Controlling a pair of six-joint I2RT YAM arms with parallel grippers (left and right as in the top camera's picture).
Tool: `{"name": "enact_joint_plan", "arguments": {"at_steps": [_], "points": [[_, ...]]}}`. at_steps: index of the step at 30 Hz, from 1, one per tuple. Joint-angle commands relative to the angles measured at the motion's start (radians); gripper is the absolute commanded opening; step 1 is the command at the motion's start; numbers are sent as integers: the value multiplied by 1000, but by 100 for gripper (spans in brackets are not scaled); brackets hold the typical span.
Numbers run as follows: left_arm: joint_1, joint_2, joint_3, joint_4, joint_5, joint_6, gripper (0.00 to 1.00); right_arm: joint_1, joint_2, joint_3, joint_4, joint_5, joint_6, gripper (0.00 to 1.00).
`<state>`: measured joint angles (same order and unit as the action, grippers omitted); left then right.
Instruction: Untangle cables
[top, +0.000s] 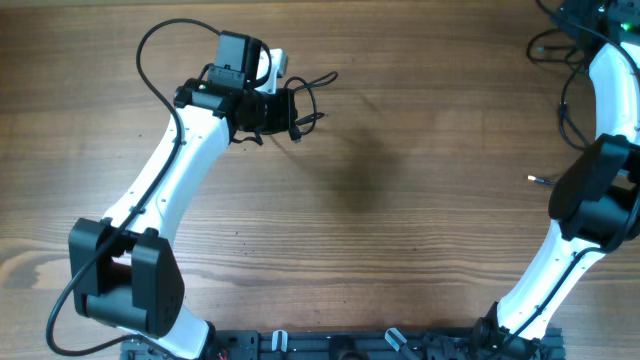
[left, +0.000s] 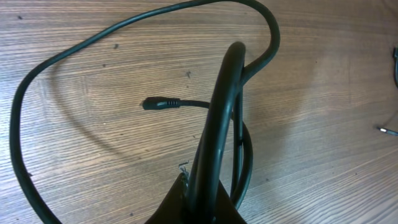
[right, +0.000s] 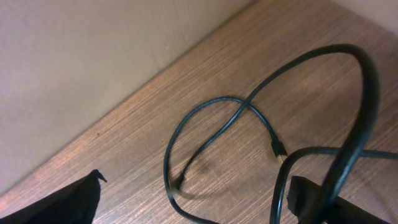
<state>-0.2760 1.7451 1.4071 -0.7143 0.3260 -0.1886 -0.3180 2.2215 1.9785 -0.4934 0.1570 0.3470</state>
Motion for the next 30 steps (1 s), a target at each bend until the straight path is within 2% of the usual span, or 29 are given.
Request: {"name": "enact_joint_plan", "arguments": {"at_steps": [1, 4, 9, 15, 17, 19, 22, 26, 30], "points": [[-21, -11, -1, 7, 5, -2, 7, -3, -80, 11, -48, -50, 61, 100], [-37, -11, -1, 13, 5, -2, 11, -3, -164, 11, -87, -190, 132, 100], [-43, -11, -1, 18, 5, -2, 20, -3, -280, 11, -53, -485, 74, 100], [-43, -11, -1, 10, 5, -2, 23, -12, -280, 11, -111, -406, 119, 100], [-43, -11, -1, 10, 5, -2, 31, -9, -281, 11, -132, -443, 94, 100], [-43, -11, -1, 10, 5, -2, 45, 2, -282, 11, -174, -554, 41, 100], [-35, -13, 0, 10, -14, -5, 54, 31, -282, 11, -254, -639, -10, 100], [27, -17, 0, 0, -100, -216, 59, 111, -282, 11, -388, -656, -70, 100], [122, -17, -1, -28, -113, -295, 68, 244, -281, 11, -549, -639, -130, 99]]}}
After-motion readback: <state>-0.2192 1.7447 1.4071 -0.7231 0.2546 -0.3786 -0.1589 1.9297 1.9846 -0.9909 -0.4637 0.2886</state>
